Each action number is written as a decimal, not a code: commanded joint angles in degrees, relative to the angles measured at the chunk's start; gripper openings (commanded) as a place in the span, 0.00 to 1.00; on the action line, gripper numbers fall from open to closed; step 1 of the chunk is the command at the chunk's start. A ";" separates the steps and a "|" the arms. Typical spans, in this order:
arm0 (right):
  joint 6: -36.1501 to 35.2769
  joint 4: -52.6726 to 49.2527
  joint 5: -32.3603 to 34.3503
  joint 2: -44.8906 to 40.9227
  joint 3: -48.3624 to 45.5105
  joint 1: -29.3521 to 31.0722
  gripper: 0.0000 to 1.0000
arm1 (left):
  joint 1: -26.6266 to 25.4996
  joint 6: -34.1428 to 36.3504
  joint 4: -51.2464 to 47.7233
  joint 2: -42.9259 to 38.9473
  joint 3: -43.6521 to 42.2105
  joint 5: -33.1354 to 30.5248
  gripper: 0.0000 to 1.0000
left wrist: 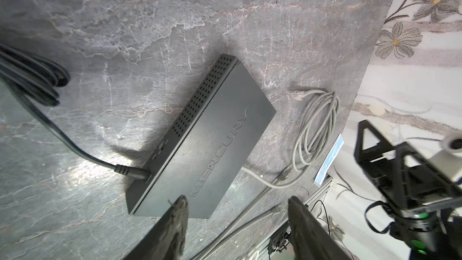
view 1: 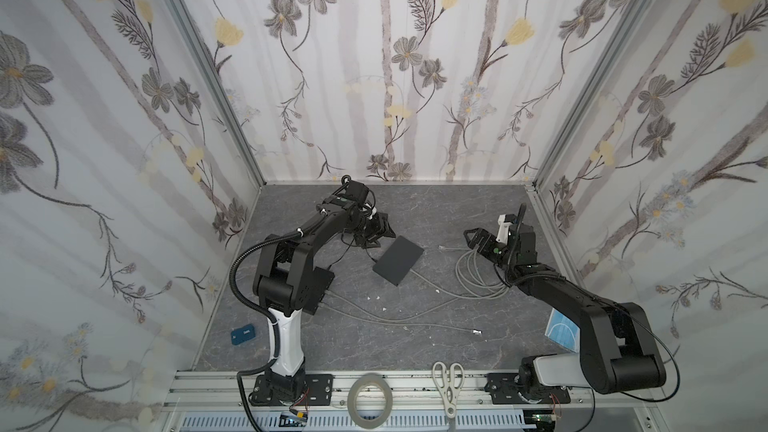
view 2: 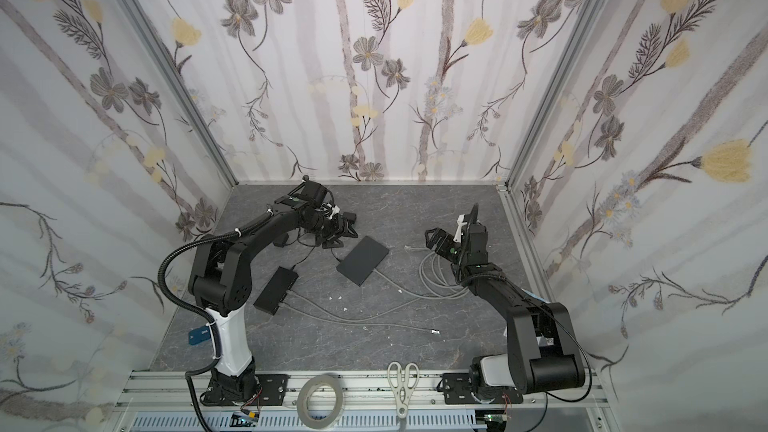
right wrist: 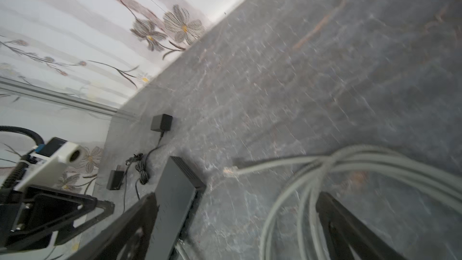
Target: Insert the plug into the switch port
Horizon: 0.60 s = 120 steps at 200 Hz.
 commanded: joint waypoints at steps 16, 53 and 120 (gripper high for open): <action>1.03 -1.63 3.08 0.25 -3.26 -0.81 1.00 | -0.01 -2.64 2.34 0.94 -0.46 3.21 0.65; 2.79 2.75 0.07 8.35 -0.95 -1.80 1.00 | -0.11 -1.69 1.77 -0.06 -0.90 2.19 0.65; 5.05 0.01 -1.53 24.78 24.30 -3.21 1.00 | 0.52 -1.93 1.17 0.44 0.46 4.65 0.66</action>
